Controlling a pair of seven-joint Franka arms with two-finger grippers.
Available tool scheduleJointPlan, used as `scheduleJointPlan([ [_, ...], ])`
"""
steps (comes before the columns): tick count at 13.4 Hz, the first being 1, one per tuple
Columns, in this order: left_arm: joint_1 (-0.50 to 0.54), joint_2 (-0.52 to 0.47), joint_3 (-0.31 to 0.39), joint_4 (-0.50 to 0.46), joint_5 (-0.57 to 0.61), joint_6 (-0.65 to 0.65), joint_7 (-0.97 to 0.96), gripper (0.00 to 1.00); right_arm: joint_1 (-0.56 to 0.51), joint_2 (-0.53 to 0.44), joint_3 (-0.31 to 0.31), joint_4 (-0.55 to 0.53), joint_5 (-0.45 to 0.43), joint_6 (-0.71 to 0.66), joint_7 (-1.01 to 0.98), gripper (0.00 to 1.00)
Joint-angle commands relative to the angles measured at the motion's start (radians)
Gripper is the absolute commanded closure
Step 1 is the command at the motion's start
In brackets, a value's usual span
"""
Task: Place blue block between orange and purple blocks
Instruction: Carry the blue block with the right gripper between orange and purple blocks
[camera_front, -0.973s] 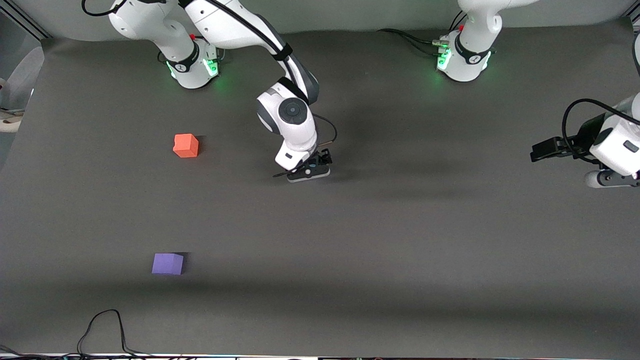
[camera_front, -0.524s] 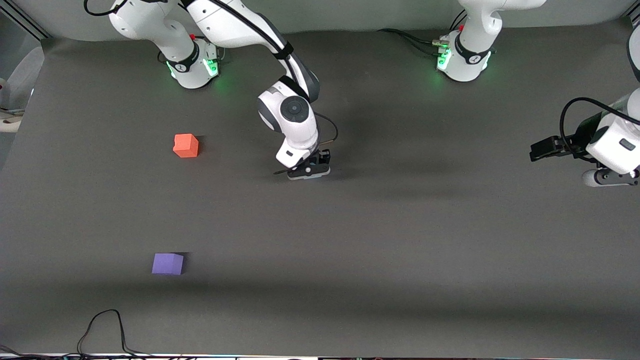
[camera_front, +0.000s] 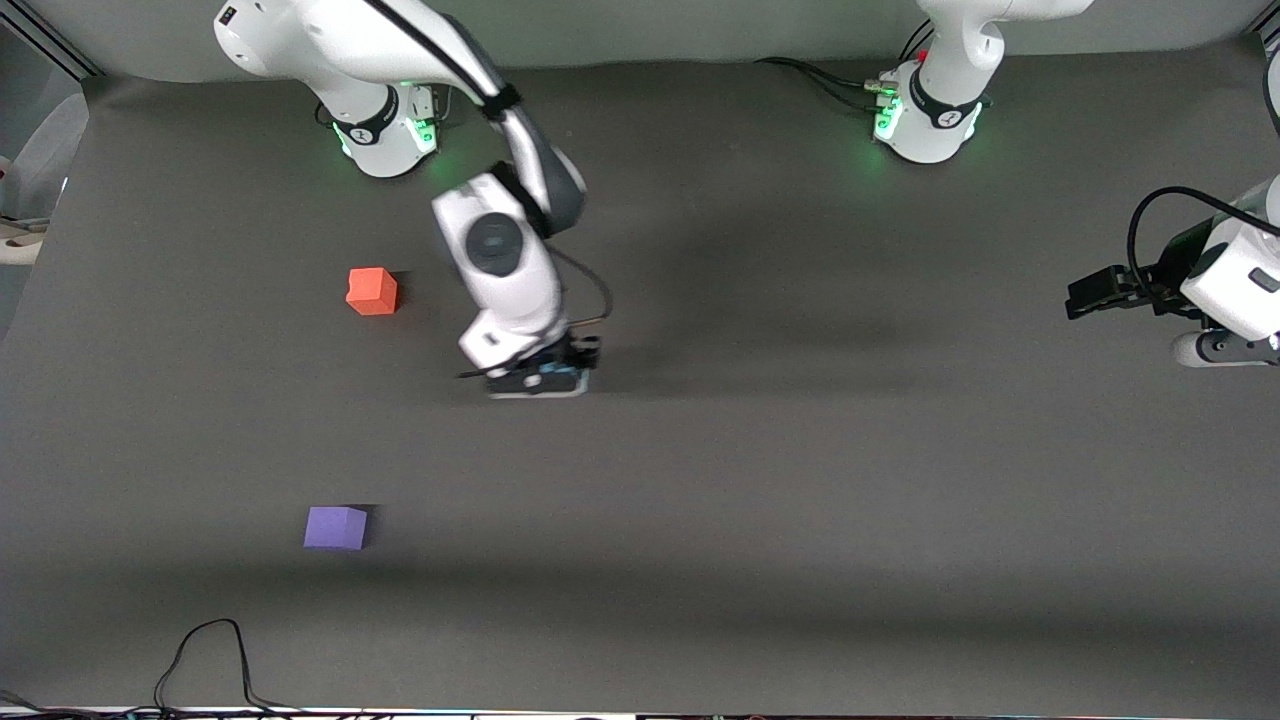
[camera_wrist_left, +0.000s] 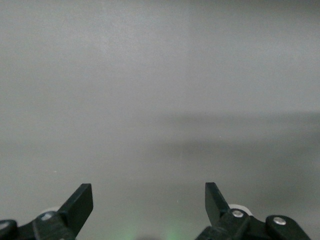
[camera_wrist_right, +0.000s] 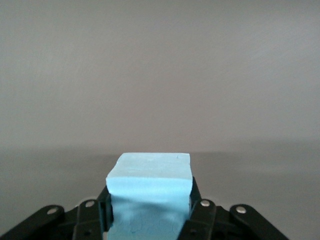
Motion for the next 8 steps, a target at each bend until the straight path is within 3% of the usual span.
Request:
scheduleJointPlan([
  [1, -0.016, -0.01, 0.013, 0.004, 0.003, -0.002, 0.018, 0.0, 0.004, -0.097, -0.129, -0.027, 0.004, -0.09, -0.151, 0.63],
  [5, -0.013, -0.01, 0.006, 0.002, 0.004, -0.002, 0.033, 0.0, 0.004, -0.148, -0.316, -0.105, 0.005, -0.13, -0.369, 0.63],
  [8, -0.006, -0.01, -0.007, 0.002, 0.004, -0.003, 0.047, 0.0, 0.002, -0.141, -0.41, -0.243, 0.071, -0.002, -0.578, 0.63],
])
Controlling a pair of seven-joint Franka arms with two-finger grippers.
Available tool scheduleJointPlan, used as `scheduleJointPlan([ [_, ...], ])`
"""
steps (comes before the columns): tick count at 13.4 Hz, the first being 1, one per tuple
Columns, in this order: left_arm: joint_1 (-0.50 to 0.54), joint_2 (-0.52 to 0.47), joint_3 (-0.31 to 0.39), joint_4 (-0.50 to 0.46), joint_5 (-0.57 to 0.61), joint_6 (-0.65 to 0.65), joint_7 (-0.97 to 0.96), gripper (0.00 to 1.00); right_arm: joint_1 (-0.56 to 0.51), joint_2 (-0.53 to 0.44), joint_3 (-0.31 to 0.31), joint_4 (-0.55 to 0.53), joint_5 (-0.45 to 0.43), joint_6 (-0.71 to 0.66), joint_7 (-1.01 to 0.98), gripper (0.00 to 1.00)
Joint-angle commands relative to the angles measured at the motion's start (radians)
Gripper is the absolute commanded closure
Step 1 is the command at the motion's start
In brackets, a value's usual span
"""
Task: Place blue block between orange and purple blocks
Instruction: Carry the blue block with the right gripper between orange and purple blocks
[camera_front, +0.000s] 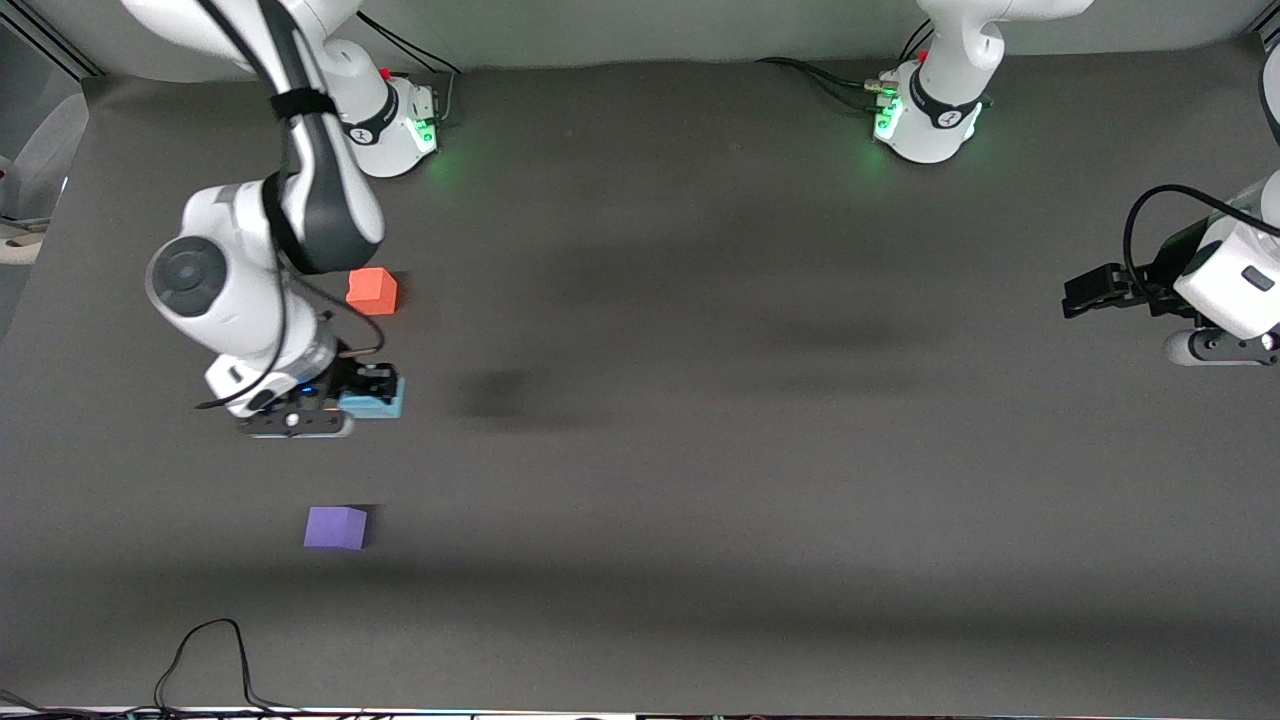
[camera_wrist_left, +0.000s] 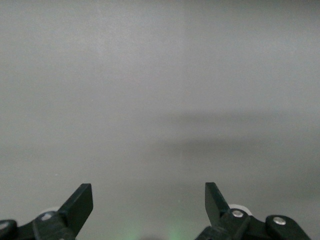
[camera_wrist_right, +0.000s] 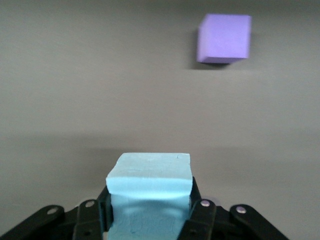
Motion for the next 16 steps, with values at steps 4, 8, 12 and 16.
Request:
scheduleJointPlan([
  [4, 0.001, -0.012, -0.004, 0.001, 0.004, -0.002, 0.024, 0.0, -0.018, 0.11, -0.047, -0.257, 0.189, 0.357, -0.247, 0.63],
  [8, -0.002, -0.013, -0.002, 0.001, 0.006, -0.005, 0.044, 0.0, -0.018, 0.217, -0.045, -0.252, 0.497, 0.371, -0.498, 0.63],
  [12, -0.011, -0.012, -0.004, 0.001, 0.043, -0.005, 0.073, 0.0, -0.017, 0.253, -0.045, -0.249, 0.625, 0.371, -0.612, 0.56],
  [16, 0.0, -0.012, -0.005, 0.001, 0.04, -0.003, 0.076, 0.0, -0.014, 0.258, -0.045, -0.246, 0.628, 0.37, -0.598, 0.0],
])
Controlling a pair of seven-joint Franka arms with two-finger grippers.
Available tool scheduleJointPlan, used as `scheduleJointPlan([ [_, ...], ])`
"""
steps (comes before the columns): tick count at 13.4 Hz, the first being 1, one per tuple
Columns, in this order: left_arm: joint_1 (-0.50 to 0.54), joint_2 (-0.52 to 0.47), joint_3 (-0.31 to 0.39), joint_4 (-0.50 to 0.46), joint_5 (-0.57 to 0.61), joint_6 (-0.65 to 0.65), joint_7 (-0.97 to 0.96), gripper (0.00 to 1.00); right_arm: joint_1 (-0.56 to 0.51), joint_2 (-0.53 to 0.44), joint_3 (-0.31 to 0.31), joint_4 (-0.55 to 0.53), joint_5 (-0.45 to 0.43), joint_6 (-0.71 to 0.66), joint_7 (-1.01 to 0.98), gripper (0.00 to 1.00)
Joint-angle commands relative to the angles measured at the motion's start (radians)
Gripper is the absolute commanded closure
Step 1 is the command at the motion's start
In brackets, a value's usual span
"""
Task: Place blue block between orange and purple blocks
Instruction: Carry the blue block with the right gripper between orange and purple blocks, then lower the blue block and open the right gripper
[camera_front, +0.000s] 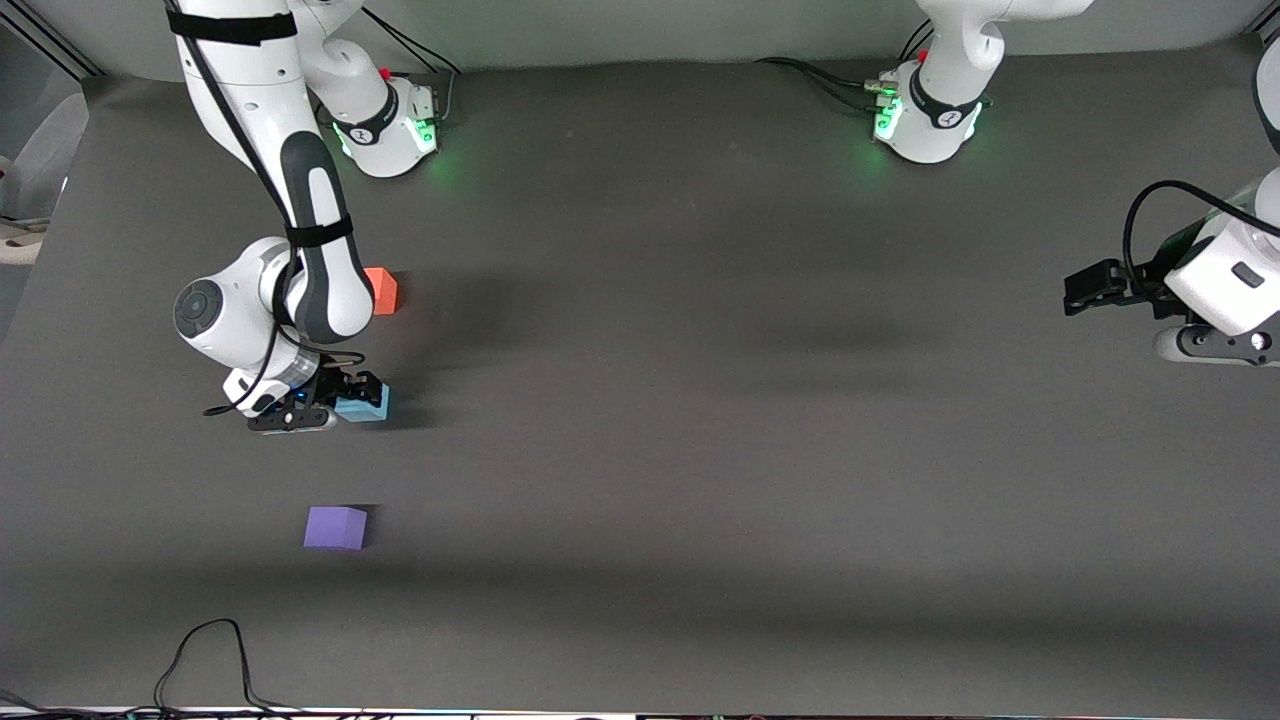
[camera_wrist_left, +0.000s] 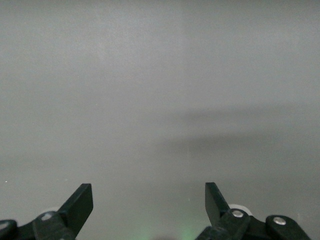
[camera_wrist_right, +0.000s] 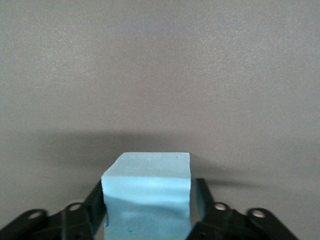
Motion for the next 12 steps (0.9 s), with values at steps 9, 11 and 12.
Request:
scheduleJointPlan([
  [9, -0.007, -0.012, 0.004, 0.001, 0.016, -0.008, 0.005, 0.0, 0.023, -0.098, -0.108, 0.178, -0.091, -0.227, 0.008, 0.0],
  [11, -0.004, -0.013, 0.004, 0.001, 0.016, -0.008, 0.007, 0.0, 0.021, -0.1, -0.131, 0.302, -0.202, -0.37, 0.09, 0.0],
  [12, -0.005, -0.012, 0.004, 0.001, 0.016, -0.006, 0.004, 0.0, 0.023, -0.1, -0.134, 0.377, -0.258, -0.446, 0.142, 0.0],
])
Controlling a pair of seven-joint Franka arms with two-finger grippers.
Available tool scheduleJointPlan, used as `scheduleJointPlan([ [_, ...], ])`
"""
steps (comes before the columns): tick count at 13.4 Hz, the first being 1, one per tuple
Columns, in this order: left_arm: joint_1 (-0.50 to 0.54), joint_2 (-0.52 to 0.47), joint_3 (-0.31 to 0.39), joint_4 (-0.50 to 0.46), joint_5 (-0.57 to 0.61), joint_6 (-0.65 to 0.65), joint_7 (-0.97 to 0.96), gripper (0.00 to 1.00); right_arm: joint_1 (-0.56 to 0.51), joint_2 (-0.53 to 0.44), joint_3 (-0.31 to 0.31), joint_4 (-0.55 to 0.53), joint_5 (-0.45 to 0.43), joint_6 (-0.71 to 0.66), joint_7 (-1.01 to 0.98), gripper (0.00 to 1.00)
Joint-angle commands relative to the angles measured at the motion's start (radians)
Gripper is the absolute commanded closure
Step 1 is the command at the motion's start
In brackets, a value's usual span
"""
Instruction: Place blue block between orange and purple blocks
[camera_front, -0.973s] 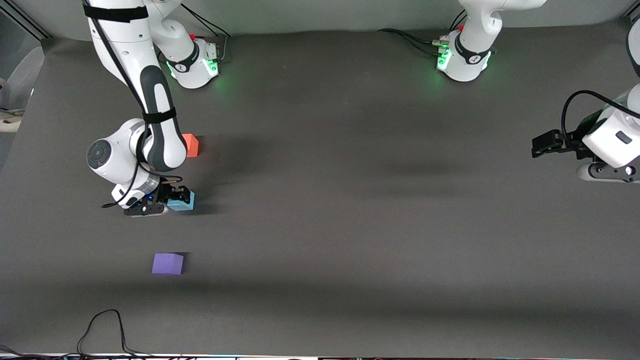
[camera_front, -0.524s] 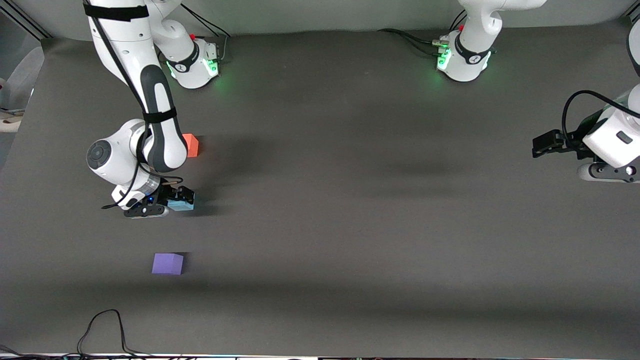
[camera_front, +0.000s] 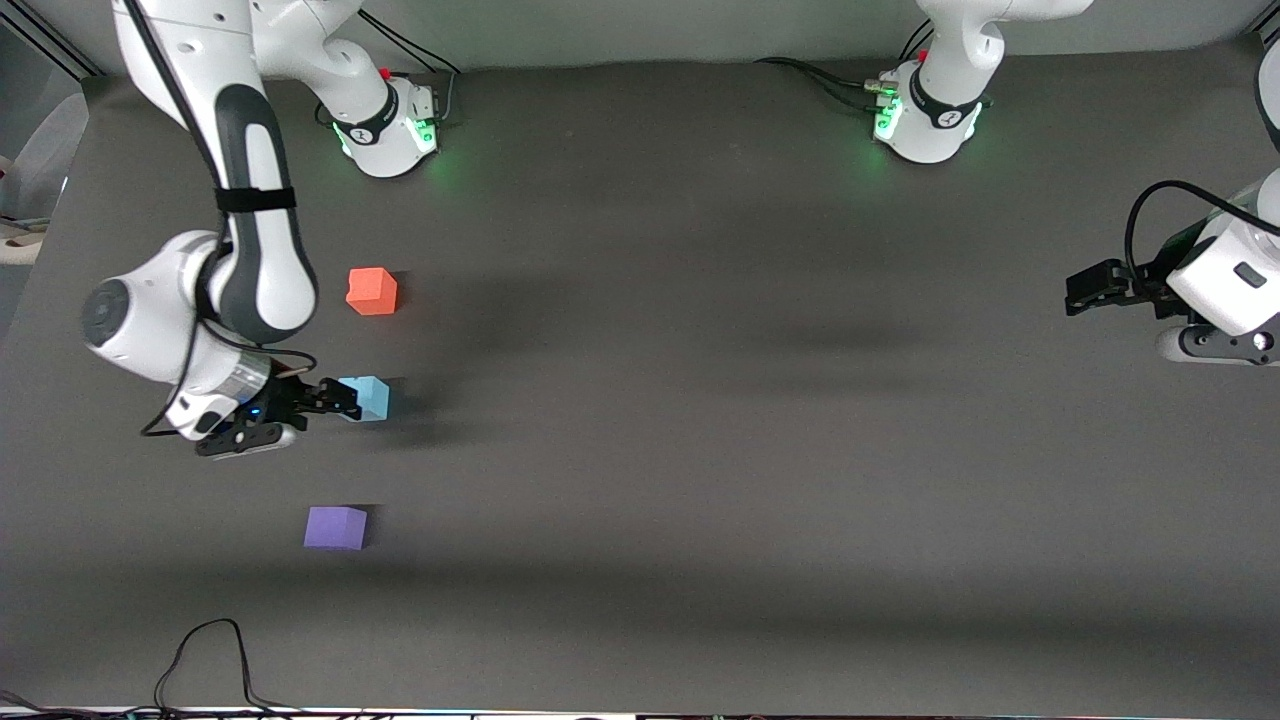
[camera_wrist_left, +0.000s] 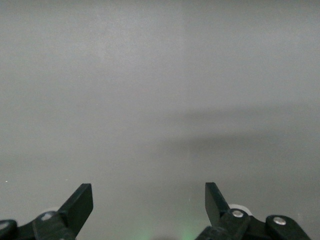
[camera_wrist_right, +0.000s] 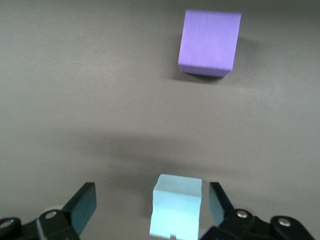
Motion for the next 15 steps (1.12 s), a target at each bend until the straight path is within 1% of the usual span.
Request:
scheduleJointPlan([
  [1, -0.007, -0.012, 0.002, 0.001, 0.015, -0.006, 0.003, 0.0, 0.009, -0.001, -0.012, 0.204, -0.138, -0.2, 0.156, 0.0],
  [3, -0.004, -0.012, 0.002, 0.002, 0.015, -0.006, 0.002, 0.0, -0.004, -0.001, 0.003, 0.343, -0.195, -0.365, 0.268, 0.0],
  [4, -0.006, -0.012, 0.002, 0.002, 0.015, -0.006, 0.0, 0.0, -0.022, -0.006, 0.027, 0.409, -0.215, -0.437, 0.293, 0.0],
  [6, -0.003, -0.01, 0.002, 0.002, 0.011, 0.001, 0.0, 0.0, -0.137, -0.03, 0.113, 0.534, -0.243, -0.569, 0.307, 0.0],
  [7, -0.001, -0.01, 0.003, 0.002, 0.009, 0.006, 0.002, 0.0, -0.205, -0.065, 0.176, 0.545, -0.267, -0.599, 0.313, 0.0],
  [8, -0.003, -0.01, 0.003, 0.005, 0.009, 0.009, 0.005, 0.0, -0.267, -0.105, 0.246, 0.541, -0.316, -0.601, 0.313, 0.0],
  [10, -0.004, -0.007, 0.003, 0.018, 0.011, 0.009, 0.003, 0.0, -0.422, -0.177, 0.424, 0.525, -0.408, -0.61, 0.321, 0.0],
  [12, -0.004, -0.007, 0.003, 0.018, 0.006, 0.009, 0.005, 0.0, -0.58, -0.266, 0.59, 0.452, -0.493, -0.605, 0.335, 0.0],
  [14, -0.003, -0.006, 0.003, 0.018, 0.006, 0.009, 0.003, 0.0, -0.757, -0.346, 0.768, 0.352, -0.525, -0.573, 0.353, 0.0],
  [15, -0.003, -0.006, 0.003, 0.018, 0.006, 0.009, 0.003, 0.0, -0.822, -0.389, 0.851, 0.303, -0.549, -0.541, 0.392, 0.0],
])
